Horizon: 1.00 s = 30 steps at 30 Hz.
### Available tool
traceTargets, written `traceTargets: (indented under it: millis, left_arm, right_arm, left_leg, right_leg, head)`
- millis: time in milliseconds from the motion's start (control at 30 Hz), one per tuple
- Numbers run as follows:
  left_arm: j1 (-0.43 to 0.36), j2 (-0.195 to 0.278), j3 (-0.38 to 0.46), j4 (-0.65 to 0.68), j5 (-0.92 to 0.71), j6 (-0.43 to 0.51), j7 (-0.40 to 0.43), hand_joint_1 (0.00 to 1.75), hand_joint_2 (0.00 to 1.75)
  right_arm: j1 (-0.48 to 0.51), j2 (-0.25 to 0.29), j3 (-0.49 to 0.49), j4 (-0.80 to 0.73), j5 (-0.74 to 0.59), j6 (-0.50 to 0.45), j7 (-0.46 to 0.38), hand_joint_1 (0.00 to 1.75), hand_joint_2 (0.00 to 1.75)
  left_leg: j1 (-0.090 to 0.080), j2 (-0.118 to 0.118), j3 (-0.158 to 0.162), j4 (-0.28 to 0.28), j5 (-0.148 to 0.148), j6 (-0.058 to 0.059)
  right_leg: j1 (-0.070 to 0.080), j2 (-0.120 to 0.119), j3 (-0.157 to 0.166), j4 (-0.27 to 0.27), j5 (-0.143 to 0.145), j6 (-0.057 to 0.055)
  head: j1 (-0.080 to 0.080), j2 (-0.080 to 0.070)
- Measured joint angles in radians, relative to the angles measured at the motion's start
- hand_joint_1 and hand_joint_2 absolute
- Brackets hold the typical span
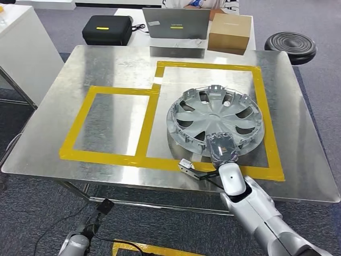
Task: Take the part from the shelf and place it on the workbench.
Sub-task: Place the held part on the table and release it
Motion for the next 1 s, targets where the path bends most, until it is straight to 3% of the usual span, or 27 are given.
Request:
traceTargets:
  millis: [33, 67, 133, 167, 200, 267, 367, 467, 500, 533, 567, 600, 667, 733, 800, 867, 933, 1000]
  left_arm:
    - [0.002, 0.001, -0.002, 0.000, 0.001, 0.001, 0.001, 0.00, 0.00]
    - [0.003, 0.003, -0.004, 0.000, 0.002, 0.002, 0.002, 0.00, 0.00]
    - [0.003, 0.006, -0.008, 0.000, 0.004, 0.004, 0.002, 0.00, 0.00]
    - [0.002, 0.006, -0.010, 0.000, 0.006, 0.005, 0.002, 0.00, 0.00]
    - [0.002, 0.007, -0.011, 0.000, 0.008, 0.006, 0.002, 0.00, 0.00]
    - [0.004, 0.006, -0.012, 0.000, 0.012, 0.007, 0.002, 0.00, 0.00]
    - [0.007, 0.007, -0.013, 0.000, 0.020, 0.009, 0.002, 0.00, 0.00]
    - [0.009, 0.008, -0.015, 0.000, 0.028, 0.012, 0.002, 0.00, 0.00]
    - [0.011, 0.008, -0.016, 0.000, 0.031, 0.012, 0.002, 0.00, 0.00]
    - [0.012, 0.008, -0.017, 0.000, 0.035, 0.012, 0.002, 0.00, 0.00]
    - [0.013, 0.009, -0.018, 0.000, 0.038, 0.012, 0.002, 0.00, 0.00]
    - [0.014, 0.009, -0.018, 0.000, 0.041, 0.012, 0.002, 0.00, 0.00]
    - [0.015, 0.009, -0.019, 0.000, 0.046, 0.013, 0.000, 0.00, 0.00]
    - [0.016, 0.010, -0.020, 0.000, 0.051, 0.014, -0.001, 0.00, 0.00]
    - [0.018, 0.010, -0.020, 0.000, 0.055, 0.015, -0.002, 0.00, 0.00]
    - [0.021, 0.011, -0.021, 0.000, 0.060, 0.016, -0.003, 0.00, 0.00]
    - [0.022, 0.012, -0.024, 0.000, 0.065, 0.018, -0.004, 0.00, 0.00]
    - [0.025, 0.012, -0.030, 0.000, 0.070, 0.020, -0.004, 0.00, 0.00]
  right_arm:
    - [0.000, 0.002, 0.003, 0.011, 0.000, 0.004, 0.005, 1.38, 1.75]
    - [0.000, 0.005, 0.004, 0.019, 0.000, 0.006, 0.009, 0.95, 1.75]
    - [-0.003, 0.009, 0.006, 0.032, -0.002, 0.007, 0.011, 0.08, 1.75]
    - [-0.004, 0.011, 0.005, 0.038, -0.003, 0.006, 0.007, 0.00, 1.31]
    - [-0.005, 0.012, 0.004, 0.042, -0.004, 0.003, 0.000, 0.00, 0.87]
    - [-0.003, 0.014, -0.002, 0.046, -0.008, -0.013, -0.021, 0.00, 0.00]
    - [0.007, 0.015, -0.016, 0.041, -0.025, -0.049, -0.059, 0.00, 0.00]
    - [0.022, 0.016, -0.036, 0.009, -0.054, -0.065, -0.110, 0.00, 0.00]
    - [0.030, 0.016, -0.042, -0.007, -0.066, -0.064, -0.129, 0.00, 0.00]
    - [0.038, 0.015, -0.047, -0.025, -0.078, -0.062, -0.147, 0.00, 0.00]
    - [0.046, 0.015, -0.052, -0.045, -0.088, -0.061, -0.163, 0.00, 0.00]
    - [0.052, 0.015, -0.057, -0.067, -0.097, -0.060, -0.176, 0.00, 0.00]
    - [0.059, 0.013, -0.065, -0.117, -0.108, -0.061, -0.192, 0.00, 0.00]
    - [0.070, 0.011, -0.073, -0.172, -0.113, -0.064, -0.201, 0.00, 0.00]
    - [0.088, 0.005, -0.079, -0.226, -0.117, -0.065, -0.205, 0.00, 0.00]
    - [0.102, -0.002, -0.086, -0.283, -0.126, -0.067, -0.210, 0.00, 0.00]
    - [0.112, -0.006, -0.092, -0.338, -0.138, -0.066, -0.218, 0.00, 0.00]
    - [0.124, -0.010, -0.096, -0.381, -0.158, -0.054, -0.232, 0.00, 0.00]
  left_leg:
    - [0.000, 0.000, -0.011, 0.019, 0.004, 0.000]
    - [0.000, 0.000, -0.002, -0.001, 0.026, 0.001]
    - [0.001, 0.001, 0.059, -0.124, 0.093, 0.003]
    - [0.001, 0.000, 0.091, -0.188, 0.114, 0.005]
    - [0.001, -0.001, 0.113, -0.232, 0.125, 0.008]
    - [-0.001, -0.002, 0.124, -0.258, 0.121, 0.017]
    - [0.002, -0.001, 0.124, -0.259, 0.125, 0.037]
    - [0.003, -0.002, 0.125, -0.260, 0.126, 0.048]
    - [0.003, -0.002, 0.125, -0.260, 0.125, 0.049]
    - [0.003, -0.002, 0.126, -0.259, 0.125, 0.049]
    - [0.003, -0.002, 0.127, -0.259, 0.124, 0.049]
    - [0.003, -0.002, 0.130, -0.259, 0.122, 0.048]
    - [0.002, -0.002, 0.134, -0.258, 0.118, 0.042]
    - [-0.001, -0.002, 0.135, -0.258, 0.117, 0.033]
    - [-0.001, -0.002, 0.136, -0.262, 0.119, 0.022]
    - [0.000, -0.001, 0.129, -0.245, 0.102, 0.011]
    - [0.000, 0.000, 0.087, -0.153, 0.047, 0.003]
    - [0.001, 0.000, 0.025, -0.022, -0.008, -0.002]
  right_leg:
    - [0.000, 0.000, 0.000, 0.000, 0.000, 0.000]
    - [0.000, 0.000, 0.001, 0.000, 0.000, 0.000]
    - [0.000, 0.001, 0.004, 0.001, -0.001, 0.003]
    - [0.001, 0.002, 0.003, 0.003, -0.003, 0.007]
    - [0.003, 0.003, 0.002, 0.004, -0.003, 0.012]
    - [0.006, 0.005, 0.000, 0.004, -0.001, 0.022]
    - [0.004, 0.002, -0.012, 0.026, -0.020, 0.036]
    - [0.003, -0.002, -0.093, 0.204, -0.110, 0.047]
    - [0.003, -0.002, -0.122, 0.263, -0.131, 0.048]
    - [0.003, -0.002, -0.137, 0.291, -0.132, 0.048]
    - [0.003, -0.002, -0.133, 0.279, -0.115, 0.047]
    - [0.003, -0.002, -0.109, 0.227, -0.081, 0.045]
    - [0.004, -0.003, -0.036, 0.082, -0.021, 0.041]
    - [0.006, -0.001, 0.006, 0.007, -0.006, 0.035]
    - [0.008, 0.000, 0.009, 0.003, -0.008, 0.025]
    - [0.004, 0.001, 0.011, -0.002, -0.005, 0.012]
    - [-0.001, 0.001, 0.014, -0.006, -0.003, 0.003]
    - [-0.002, 0.001, 0.014, -0.006, -0.003, 0.000]
  head:
    - [0.000, 0.000]
    - [0.000, 0.000]
    - [0.000, 0.000]
    - [-0.001, 0.000]
    - [-0.001, 0.000]
    - [-0.002, 0.000]
    - [0.001, 0.000]
    - [0.007, 0.000]
    - [0.007, 0.000]
    - [0.007, 0.000]
    - [0.007, 0.000]
    - [0.007, 0.000]
    - [0.007, 0.000]
    - [0.005, 0.000]
    - [0.004, 0.000]
    - [0.001, 0.000]
    - [-0.004, 0.000]
    - [-0.006, 0.000]
